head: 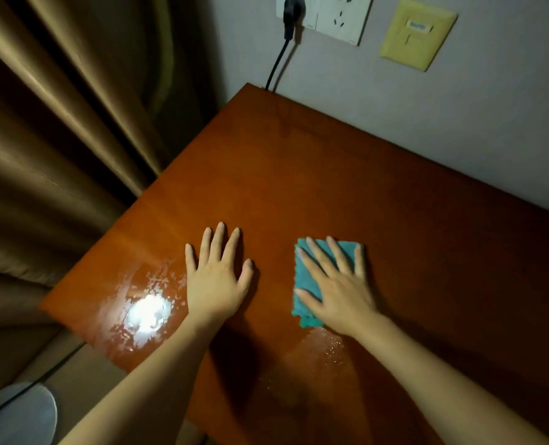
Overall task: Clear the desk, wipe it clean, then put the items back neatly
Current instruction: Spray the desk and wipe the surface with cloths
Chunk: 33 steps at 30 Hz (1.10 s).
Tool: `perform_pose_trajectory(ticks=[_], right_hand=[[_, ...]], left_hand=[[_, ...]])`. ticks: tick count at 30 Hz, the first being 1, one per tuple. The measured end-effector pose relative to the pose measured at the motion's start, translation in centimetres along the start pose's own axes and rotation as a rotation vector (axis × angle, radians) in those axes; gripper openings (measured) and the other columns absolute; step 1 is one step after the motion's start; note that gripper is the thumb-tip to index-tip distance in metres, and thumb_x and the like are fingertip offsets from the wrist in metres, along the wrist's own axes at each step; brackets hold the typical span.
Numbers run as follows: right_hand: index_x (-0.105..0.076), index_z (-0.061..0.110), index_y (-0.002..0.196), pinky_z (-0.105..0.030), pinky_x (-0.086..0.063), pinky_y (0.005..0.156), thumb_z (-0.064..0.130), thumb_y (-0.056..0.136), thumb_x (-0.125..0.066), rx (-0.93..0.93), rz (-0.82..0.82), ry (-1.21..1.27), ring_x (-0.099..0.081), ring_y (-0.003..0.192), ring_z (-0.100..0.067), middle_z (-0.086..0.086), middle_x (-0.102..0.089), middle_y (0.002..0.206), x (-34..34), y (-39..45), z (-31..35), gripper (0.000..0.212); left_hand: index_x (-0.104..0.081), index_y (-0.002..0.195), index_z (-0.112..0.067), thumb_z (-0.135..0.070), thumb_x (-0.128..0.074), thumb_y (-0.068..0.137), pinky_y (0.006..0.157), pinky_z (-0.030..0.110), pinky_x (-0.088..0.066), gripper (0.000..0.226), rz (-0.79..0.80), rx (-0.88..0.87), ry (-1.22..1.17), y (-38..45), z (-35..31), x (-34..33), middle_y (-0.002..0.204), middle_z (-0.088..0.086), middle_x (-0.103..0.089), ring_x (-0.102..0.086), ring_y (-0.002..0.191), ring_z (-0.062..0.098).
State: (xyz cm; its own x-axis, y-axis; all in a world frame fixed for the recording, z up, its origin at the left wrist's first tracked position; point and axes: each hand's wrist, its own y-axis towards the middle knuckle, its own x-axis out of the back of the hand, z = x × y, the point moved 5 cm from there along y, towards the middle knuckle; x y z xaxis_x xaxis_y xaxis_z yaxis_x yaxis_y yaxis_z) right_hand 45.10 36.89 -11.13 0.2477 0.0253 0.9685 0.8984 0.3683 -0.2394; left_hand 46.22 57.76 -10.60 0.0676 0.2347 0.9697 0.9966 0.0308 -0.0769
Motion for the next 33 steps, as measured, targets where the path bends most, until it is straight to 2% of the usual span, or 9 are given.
perform_pose_trajectory(ticks=[3, 5, 9, 14, 17, 20, 25, 28, 33], right_hand=[[0.004, 0.035, 0.146, -0.063, -0.001, 0.110, 0.074, 0.082, 0.007, -0.236, -0.047, 0.009, -0.005, 0.147, -0.028, 0.010, 0.009, 0.155, 0.2, -2.4, -5.8, 0.075], [0.006, 0.034, 0.149, -0.062, 0.002, 0.111, 0.070, 0.088, -0.004, -0.438, -0.029, 0.044, 0.003, 0.147, -0.025, 0.011, 0.008, 0.157, 0.4, -2.4, -8.4, 0.072], [0.001, 0.029, 0.152, -0.066, 0.002, 0.110, 0.060, 0.094, -0.014, -0.652, -0.049, 0.133, 0.007, 0.146, -0.028, 0.003, 0.006, 0.160, 1.5, 0.5, -6.9, 0.067], [0.002, 0.029, 0.152, -0.067, 0.004, 0.108, 0.061, 0.094, -0.015, -0.350, -0.056, 0.070, 0.005, 0.147, -0.030, 0.004, 0.005, 0.160, 1.0, 1.8, 2.7, 0.068], [-0.014, 0.028, 0.151, -0.067, -0.006, 0.107, 0.062, 0.091, -0.011, -0.128, -0.044, 0.020, -0.018, 0.144, -0.032, 0.003, -0.016, 0.158, -0.7, -3.0, 6.8, 0.069], [-0.019, 0.029, 0.149, -0.067, -0.020, 0.103, 0.064, 0.094, -0.009, -0.089, 0.034, -0.012, -0.033, 0.138, -0.030, 0.004, -0.024, 0.153, -2.5, -8.1, 4.5, 0.066], [0.016, 0.034, 0.145, -0.061, 0.004, 0.111, 0.070, 0.083, 0.008, -0.387, 0.017, 0.044, 0.008, 0.146, -0.023, 0.011, 0.015, 0.153, -2.1, -9.4, -1.9, 0.071], [0.011, 0.029, 0.150, -0.066, 0.003, 0.111, 0.062, 0.093, -0.006, -0.591, 0.002, 0.112, 0.010, 0.146, -0.028, 0.003, 0.012, 0.159, -1.1, -6.5, 0.1, 0.068], [0.012, 0.027, 0.150, -0.065, 0.011, 0.107, 0.063, 0.092, -0.004, -0.299, -0.012, 0.100, 0.011, 0.146, -0.032, 0.003, 0.013, 0.159, -1.0, -3.3, 10.1, 0.070]], left_hand=[[-0.011, 0.151, -0.035, -0.066, 0.001, 0.084, 0.117, 0.045, 0.012, 0.074, 0.020, 0.007, 0.005, -2.2, 0.6, 0.2, 0.160, -0.004, -0.003, 0.008, 0.146, 0.015], [-0.008, 0.151, -0.036, -0.066, 0.003, 0.083, 0.116, 0.045, 0.014, 0.075, 0.021, 0.015, 0.012, -3.2, 0.8, 0.0, 0.160, -0.004, -0.001, 0.009, 0.146, 0.016], [-0.011, 0.151, -0.035, -0.065, -0.002, 0.086, 0.115, 0.044, 0.015, 0.072, 0.003, 0.025, 0.012, -5.2, 1.5, -0.3, 0.160, -0.004, -0.003, 0.009, 0.146, 0.015], [-0.014, 0.150, -0.034, -0.062, -0.008, 0.089, 0.115, 0.043, 0.015, 0.068, 0.012, 0.011, 0.003, -7.4, 2.1, -0.6, 0.159, -0.004, -0.007, 0.006, 0.146, 0.015], [-0.012, 0.151, -0.034, -0.062, -0.006, 0.089, 0.115, 0.043, 0.015, 0.068, 0.038, -0.017, 0.022, -8.7, 2.6, -0.7, 0.159, -0.004, -0.005, 0.008, 0.145, 0.014], [-0.011, 0.150, -0.034, -0.063, -0.004, 0.088, 0.114, 0.042, 0.016, 0.069, 0.070, -0.059, 0.025, -10.2, 3.4, -0.8, 0.159, -0.005, -0.004, 0.011, 0.144, 0.014], [-0.008, 0.150, -0.035, -0.065, -0.001, 0.085, 0.112, 0.040, 0.017, 0.072, 0.105, -0.081, -0.005, -11.1, 3.6, -0.3, 0.159, -0.006, 0.000, 0.013, 0.143, 0.013], [-0.009, 0.151, -0.029, -0.057, -0.017, 0.094, 0.114, 0.036, 0.012, 0.064, 0.155, -0.086, -0.022, -11.0, 4.1, 0.6, 0.160, -0.005, -0.001, 0.007, 0.146, 0.014], [-0.019, 0.150, -0.020, -0.040, -0.035, 0.100, 0.119, 0.039, -0.006, 0.057, 0.093, 0.009, -0.060, -11.8, 6.0, 3.1, 0.159, -0.001, -0.014, -0.006, 0.147, 0.017]])
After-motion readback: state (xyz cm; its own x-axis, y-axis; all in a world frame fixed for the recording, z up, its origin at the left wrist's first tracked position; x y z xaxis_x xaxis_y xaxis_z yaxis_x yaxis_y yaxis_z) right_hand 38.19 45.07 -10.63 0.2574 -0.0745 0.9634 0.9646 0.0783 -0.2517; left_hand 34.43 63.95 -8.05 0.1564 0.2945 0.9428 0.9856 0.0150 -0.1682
